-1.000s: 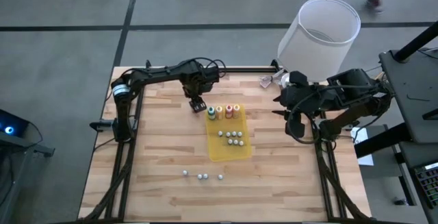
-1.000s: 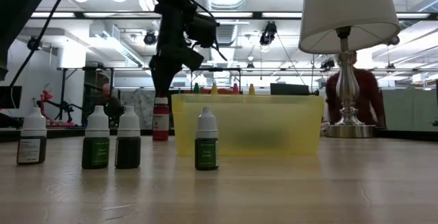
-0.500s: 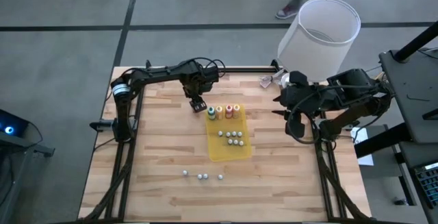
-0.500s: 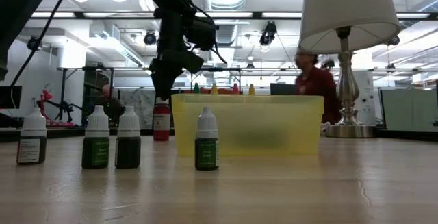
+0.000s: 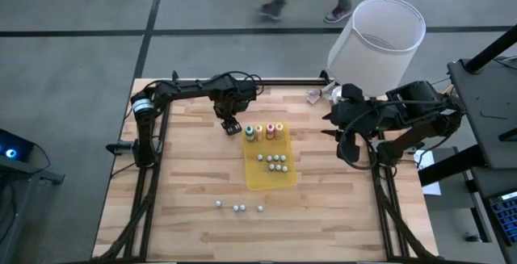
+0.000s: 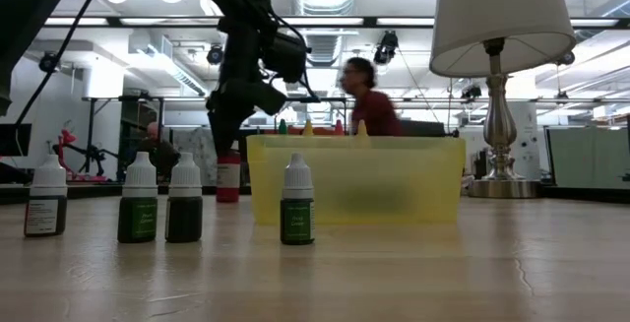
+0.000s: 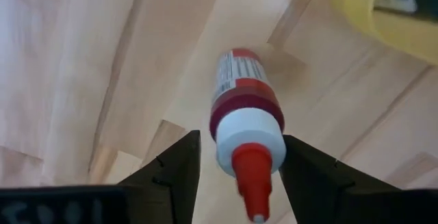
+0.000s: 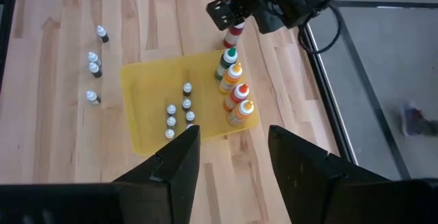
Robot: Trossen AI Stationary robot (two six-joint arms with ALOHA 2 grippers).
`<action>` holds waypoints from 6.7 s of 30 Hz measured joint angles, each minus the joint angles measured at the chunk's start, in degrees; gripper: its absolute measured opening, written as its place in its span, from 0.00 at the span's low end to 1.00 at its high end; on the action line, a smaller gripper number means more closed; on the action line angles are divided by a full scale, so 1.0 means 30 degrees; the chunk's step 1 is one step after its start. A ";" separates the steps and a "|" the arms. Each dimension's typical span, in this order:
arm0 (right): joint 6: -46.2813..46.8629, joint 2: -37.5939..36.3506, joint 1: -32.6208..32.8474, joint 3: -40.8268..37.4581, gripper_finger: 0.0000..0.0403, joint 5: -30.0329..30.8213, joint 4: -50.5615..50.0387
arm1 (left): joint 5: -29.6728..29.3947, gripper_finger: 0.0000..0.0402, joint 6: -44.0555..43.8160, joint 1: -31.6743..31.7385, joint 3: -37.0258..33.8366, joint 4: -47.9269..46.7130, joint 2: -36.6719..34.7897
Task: Pick & Place food coloring
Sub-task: Put the large red food coloring bottle into the bin
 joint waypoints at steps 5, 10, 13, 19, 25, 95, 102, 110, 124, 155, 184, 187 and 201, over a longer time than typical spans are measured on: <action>0.0000 0.0000 0.0000 0.0007 0.41 0.0010 0.0000 | 0.0252 0.32 -0.0075 -0.0013 -0.0257 0.0025 0.0007; -0.0058 0.0000 0.0000 0.0007 0.41 0.0010 0.0003 | 0.0252 0.21 -0.0078 -0.0020 -0.0257 0.0047 0.0007; -0.0055 0.0000 0.0000 0.0007 0.41 0.0011 0.0004 | 0.0266 0.16 -0.0078 -0.0020 -0.0257 0.0047 0.0007; -0.0044 0.0000 0.0000 0.0007 0.41 0.0008 0.0006 | 0.0282 0.13 -0.0012 -0.0020 -0.0257 0.0048 0.0007; -0.0028 0.0000 0.0000 0.0007 0.41 0.0007 0.0006 | 0.0869 0.17 0.0060 -0.0020 -0.0257 0.0047 0.0007; -0.0158 0.0000 0.0000 0.0000 0.41 0.0006 0.0000 | -0.0229 0.40 -0.0426 0.0046 -0.0111 0.2153 0.0036; -0.0219 0.0000 0.0000 -0.0044 0.41 0.0007 0.0000 | -0.0221 0.28 -0.0428 0.0046 -0.0096 0.2131 0.0029; -0.0219 -0.0007 0.0000 -0.0051 0.41 0.0007 0.0000 | -0.0221 0.29 -0.0428 0.0046 -0.0096 0.2118 0.0029; -0.0714 -0.0007 -0.0007 -0.0058 0.41 0.0016 0.0000 | -0.0178 0.29 -0.0290 0.0034 0.3337 -0.1740 0.0029; -0.1231 -0.0401 -0.0007 -0.0066 0.41 0.0007 -0.0015 | 0.1993 0.29 -0.2186 -0.4251 0.9652 -0.5348 0.0007; -0.1574 -0.0423 -0.0007 -0.0066 0.41 -0.0007 -0.0015 | 0.2808 0.29 -0.4158 -0.6634 0.9637 -0.3230 0.0160; -0.1574 -0.0423 0.0000 -0.0066 0.41 -0.0007 -0.0015 | 0.2799 0.29 -0.4297 -0.6627 0.9637 -0.2625 0.0160; -0.1503 -0.0423 -0.0007 -0.0066 0.41 -0.0007 -0.0015 | 0.1889 0.29 -0.3755 -0.6333 0.9601 -0.1374 0.0160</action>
